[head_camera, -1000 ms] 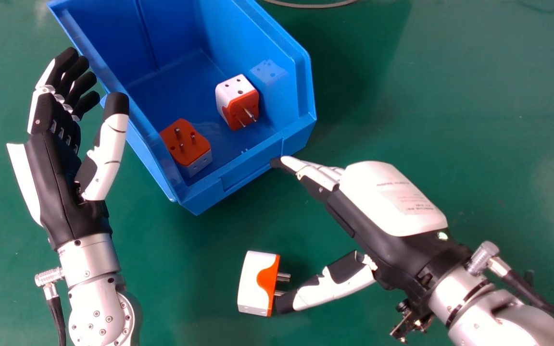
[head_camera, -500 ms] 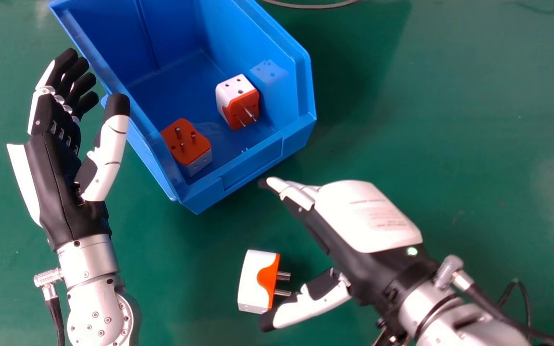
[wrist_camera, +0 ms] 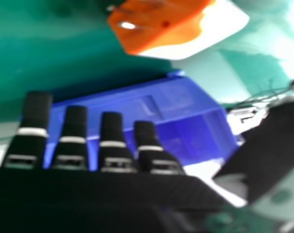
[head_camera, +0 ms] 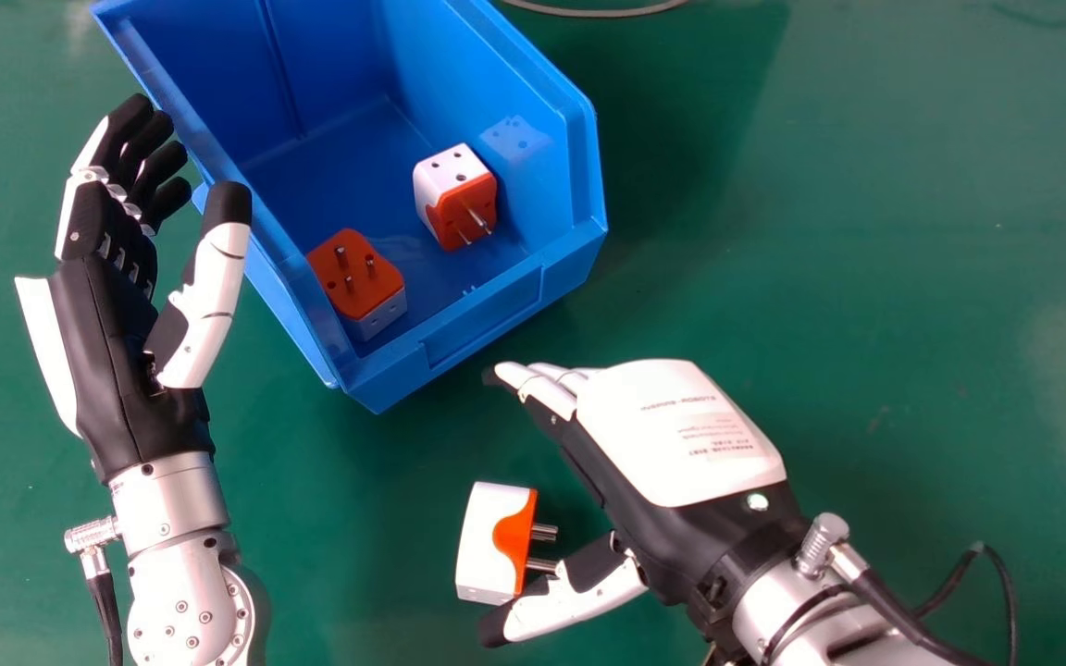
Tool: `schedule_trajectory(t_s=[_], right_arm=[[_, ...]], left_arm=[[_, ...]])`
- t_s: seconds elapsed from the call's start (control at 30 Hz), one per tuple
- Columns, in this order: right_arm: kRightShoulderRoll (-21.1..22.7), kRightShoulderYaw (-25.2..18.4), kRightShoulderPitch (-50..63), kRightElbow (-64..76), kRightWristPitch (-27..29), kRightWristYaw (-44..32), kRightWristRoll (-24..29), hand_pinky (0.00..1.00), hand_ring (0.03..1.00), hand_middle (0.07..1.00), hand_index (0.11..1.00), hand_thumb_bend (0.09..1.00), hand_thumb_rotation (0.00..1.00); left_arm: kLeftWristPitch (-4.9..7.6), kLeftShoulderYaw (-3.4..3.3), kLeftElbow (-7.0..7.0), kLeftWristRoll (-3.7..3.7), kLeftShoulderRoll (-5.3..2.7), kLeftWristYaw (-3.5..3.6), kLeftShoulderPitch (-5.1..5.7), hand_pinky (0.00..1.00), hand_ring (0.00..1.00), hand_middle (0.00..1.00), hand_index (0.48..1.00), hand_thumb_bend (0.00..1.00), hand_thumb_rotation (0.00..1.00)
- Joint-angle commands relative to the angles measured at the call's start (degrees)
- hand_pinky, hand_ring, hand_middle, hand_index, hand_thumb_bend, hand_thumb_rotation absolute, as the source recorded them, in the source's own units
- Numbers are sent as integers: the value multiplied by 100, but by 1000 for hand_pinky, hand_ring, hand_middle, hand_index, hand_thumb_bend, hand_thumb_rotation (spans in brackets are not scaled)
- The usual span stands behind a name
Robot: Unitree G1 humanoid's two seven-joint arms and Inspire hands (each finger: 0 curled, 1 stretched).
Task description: Pick all objects and put in blue box
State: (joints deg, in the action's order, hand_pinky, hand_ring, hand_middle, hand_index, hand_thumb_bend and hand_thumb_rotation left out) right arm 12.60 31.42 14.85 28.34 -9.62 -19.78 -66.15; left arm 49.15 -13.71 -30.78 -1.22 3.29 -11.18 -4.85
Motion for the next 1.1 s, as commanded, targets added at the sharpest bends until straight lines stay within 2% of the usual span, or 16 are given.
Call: schedule_trajectory(t_s=[0.0, 0.17, 0.33, 0.47, 0.63, 0.77, 0.97, 1.07], right_arm=[[-106, 30, -56, -62, -24, 154, -86, 694, 834, 864, 865, 845, 512], [-188, 81, -112, -335, -21, 405, -147, 690, 829, 857, 859, 849, 493], [-192, 222, -142, -554, -15, 612, -387, 675, 818, 849, 853, 855, 493], [-247, 349, -111, -656, -60, 765, -574, 664, 814, 845, 850, 855, 488], [-270, 511, -134, -778, -116, 893, -810, 656, 806, 837, 843, 861, 473], [-273, 599, -102, -853, -116, 1020, -880, 651, 794, 824, 831, 870, 471], [-311, 703, -83, -1092, -188, 1399, -1037, 650, 787, 817, 823, 874, 459], [-322, 759, -119, -1201, -255, 1443, -1131, 647, 782, 812, 817, 882, 455]], left_arm=[[24, 22, 155, -41, 17, -3, -8, 782, 797, 823, 800, 689, 473], [9, 14, 196, -70, 11, -40, 10, 778, 798, 823, 801, 686, 474], [6, 15, 216, -78, 20, -33, 35, 777, 798, 824, 802, 683, 477], [-3, 17, 220, -16, 13, 7, 44, 777, 799, 825, 803, 681, 474], [-23, 17, 232, 5, 13, 25, 52, 783, 801, 825, 803, 683, 475], [-2, 16, 217, -38, 23, 6, 49, 789, 801, 826, 802, 687, 477], [-19, 14, 214, -16, 11, 8, 37, 791, 801, 825, 800, 685, 475], [-24, 10, 214, -37, 8, -15, 31, 791, 800, 825, 799, 687, 474]])
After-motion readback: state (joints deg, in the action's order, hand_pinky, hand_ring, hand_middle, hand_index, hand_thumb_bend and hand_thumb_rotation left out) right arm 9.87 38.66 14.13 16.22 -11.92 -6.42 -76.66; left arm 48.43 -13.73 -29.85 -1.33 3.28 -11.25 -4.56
